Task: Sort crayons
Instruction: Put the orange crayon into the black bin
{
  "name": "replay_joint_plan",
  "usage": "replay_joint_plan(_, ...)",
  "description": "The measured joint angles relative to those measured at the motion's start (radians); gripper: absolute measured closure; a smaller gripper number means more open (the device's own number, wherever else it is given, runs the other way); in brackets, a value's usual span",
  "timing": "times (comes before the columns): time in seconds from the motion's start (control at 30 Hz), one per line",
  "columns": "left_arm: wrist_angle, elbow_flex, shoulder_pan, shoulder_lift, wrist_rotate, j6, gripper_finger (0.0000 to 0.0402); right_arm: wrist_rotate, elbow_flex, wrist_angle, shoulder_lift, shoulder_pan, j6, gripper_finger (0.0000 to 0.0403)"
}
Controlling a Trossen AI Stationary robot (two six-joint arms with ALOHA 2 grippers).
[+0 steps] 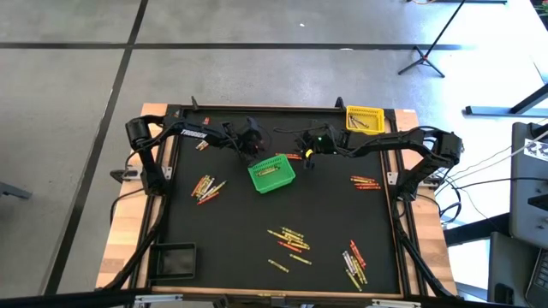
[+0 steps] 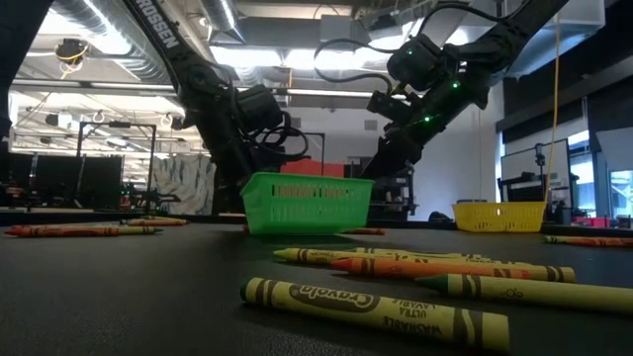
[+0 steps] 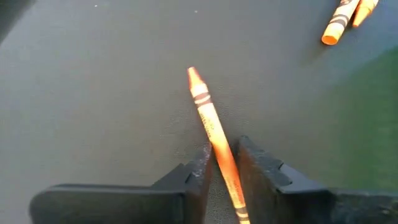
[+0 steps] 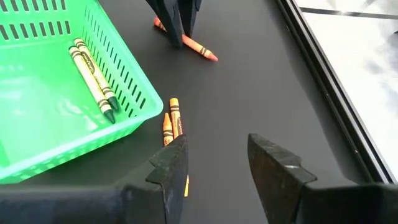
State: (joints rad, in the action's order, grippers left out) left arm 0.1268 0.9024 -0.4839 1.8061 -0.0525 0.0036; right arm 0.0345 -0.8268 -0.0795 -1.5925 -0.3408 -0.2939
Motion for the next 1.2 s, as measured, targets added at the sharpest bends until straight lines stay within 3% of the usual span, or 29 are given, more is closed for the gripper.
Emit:
replay_joint_plan(0.4,0.001,-0.001,0.009,-0.002,-0.007,0.084,0.0396,0.000,0.000,0.000,0.000,0.000,0.000,0.0237)
replay_joint_plan(0.9,0.072,-0.004,0.023,-0.121,-0.067,0.139,0.0394,0.000,0.000,0.000,0.000,0.000,0.000,0.0237)
replay_joint_plan(1.2,0.130,-0.003,0.092,-0.233,-0.135,0.191,0.0394,-0.012,0.000,-0.022,-0.001,0.000,-0.008,0.0237)
